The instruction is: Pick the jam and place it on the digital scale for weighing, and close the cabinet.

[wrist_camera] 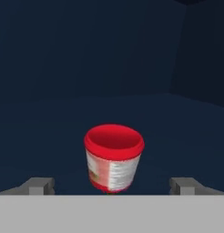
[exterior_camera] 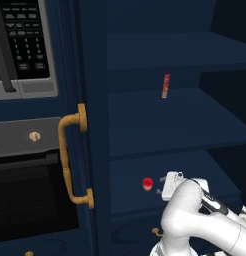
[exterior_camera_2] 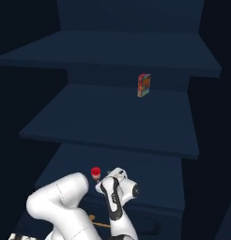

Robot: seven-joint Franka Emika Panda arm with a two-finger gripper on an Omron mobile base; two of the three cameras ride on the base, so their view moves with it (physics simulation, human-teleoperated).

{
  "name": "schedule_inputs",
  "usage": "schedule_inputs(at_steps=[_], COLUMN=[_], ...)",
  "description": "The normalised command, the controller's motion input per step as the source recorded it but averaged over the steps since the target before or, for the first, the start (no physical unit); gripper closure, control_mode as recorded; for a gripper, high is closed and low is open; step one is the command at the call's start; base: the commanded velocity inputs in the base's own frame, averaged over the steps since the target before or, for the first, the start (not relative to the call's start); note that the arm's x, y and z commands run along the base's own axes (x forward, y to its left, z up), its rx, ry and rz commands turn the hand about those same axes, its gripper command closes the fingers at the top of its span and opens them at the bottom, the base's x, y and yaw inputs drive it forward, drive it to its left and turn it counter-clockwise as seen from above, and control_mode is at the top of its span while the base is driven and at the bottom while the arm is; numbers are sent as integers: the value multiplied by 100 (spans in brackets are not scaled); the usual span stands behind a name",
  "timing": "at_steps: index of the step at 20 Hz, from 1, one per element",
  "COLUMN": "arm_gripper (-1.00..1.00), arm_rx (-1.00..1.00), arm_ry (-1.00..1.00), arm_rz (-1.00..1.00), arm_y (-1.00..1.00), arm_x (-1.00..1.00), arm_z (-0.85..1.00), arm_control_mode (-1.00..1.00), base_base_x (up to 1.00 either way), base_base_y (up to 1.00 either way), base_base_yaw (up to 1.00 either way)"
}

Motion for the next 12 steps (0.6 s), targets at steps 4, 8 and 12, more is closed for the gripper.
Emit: schedule_inputs(at_steps=[4, 8, 12], arm_gripper=[-100, -100, -100], arm_rx=[0, 0, 0], arm_ry=[0, 0, 0], arm_rz=[0, 0, 0], arm_y=[3, 7, 0], arm_x=[0, 0, 0], arm_z=[-30, -22, 1], arm_control_mode=[-100, -100, -100], base_base_x=[0, 0, 0], base_base_y=[0, 0, 0], base_base_yaw=[0, 0, 0])
